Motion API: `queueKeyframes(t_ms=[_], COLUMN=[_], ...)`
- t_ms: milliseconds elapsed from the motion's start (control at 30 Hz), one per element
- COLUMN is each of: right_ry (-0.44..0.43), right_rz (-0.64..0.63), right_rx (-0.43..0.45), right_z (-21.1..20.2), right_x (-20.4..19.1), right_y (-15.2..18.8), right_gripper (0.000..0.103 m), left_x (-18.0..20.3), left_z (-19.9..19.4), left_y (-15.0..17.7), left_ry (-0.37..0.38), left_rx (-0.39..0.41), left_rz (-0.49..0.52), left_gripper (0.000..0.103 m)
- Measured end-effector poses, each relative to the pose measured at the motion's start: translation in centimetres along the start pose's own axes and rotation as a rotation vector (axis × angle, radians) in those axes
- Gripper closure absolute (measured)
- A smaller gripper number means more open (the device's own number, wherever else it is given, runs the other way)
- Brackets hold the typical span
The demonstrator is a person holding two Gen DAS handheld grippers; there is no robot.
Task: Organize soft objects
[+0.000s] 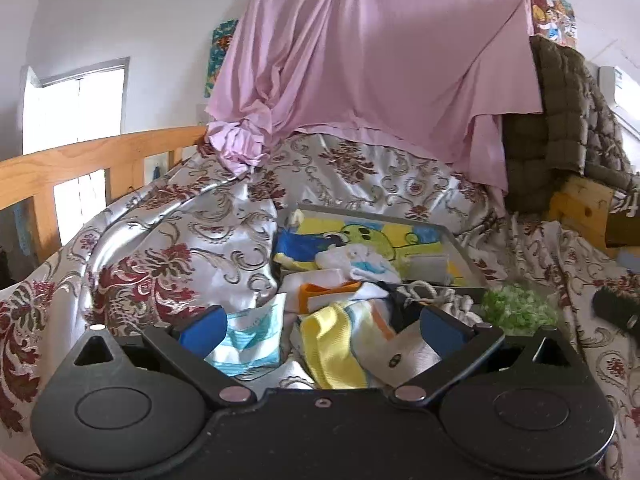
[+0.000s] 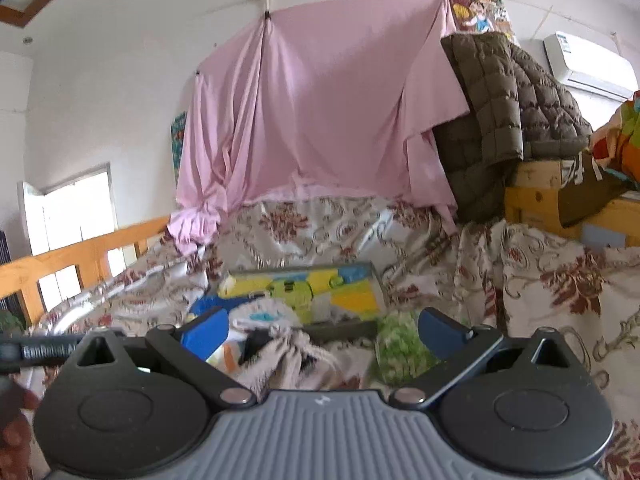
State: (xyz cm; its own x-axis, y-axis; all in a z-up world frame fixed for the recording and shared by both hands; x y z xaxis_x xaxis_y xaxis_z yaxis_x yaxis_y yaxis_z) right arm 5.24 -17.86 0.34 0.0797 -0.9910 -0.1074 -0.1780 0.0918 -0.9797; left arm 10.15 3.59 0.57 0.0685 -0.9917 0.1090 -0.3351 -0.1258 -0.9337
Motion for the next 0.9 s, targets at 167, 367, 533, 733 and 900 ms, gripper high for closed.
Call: queueKeyframes(t_ms=[167,367,533,733,900], right_ry=[0.033,0.147,0.138,0.119,0.128], right_rz=[-0.005,-0.046,-0.043,-0.058,-0.055], right_rx=[-0.076,-0.269,-0.326,-0.377,-0.419], right_z=[-0.2,1.7,2.2,3.0,3.5], right_x=[-0.2,0.1,0.1,-0.2,0.0], right_y=[1.1,3.5,4.5,5.0,5.3], right_gripper=[0.000,0.000,0.000,0.000,0.000], left_x=[0.5,1.5,1.9,2.1,2.1], left_z=[-0.5,-0.1,0.4,1.0,1.8], left_y=[0.8,2.0,2.7,3.1,3.5], left_ry=[0.021,0.047,0.050,0.042,0.029], left_rx=[-0.034,-0.087,-0.119,-0.161,-0.214], left_rz=[0.018,0.074,0.102,0.121,0.122], left_gripper=[0.001,0.001,0.001,0.001,0.001])
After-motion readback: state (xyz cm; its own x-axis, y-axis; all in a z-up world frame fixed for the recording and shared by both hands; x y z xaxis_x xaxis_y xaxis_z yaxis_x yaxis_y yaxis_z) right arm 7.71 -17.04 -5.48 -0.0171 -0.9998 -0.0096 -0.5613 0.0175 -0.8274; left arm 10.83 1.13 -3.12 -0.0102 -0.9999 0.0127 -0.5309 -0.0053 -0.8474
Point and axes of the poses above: each gripper's, at about its wrist camera, not at the fingertips, and z roughly the way its jaws point, x to its right, y to its underside, the point moved 2 cm from there along z, roughly the way its jaws point, and after that the axes turned 2 degrees about x, right-handed, at the moved point
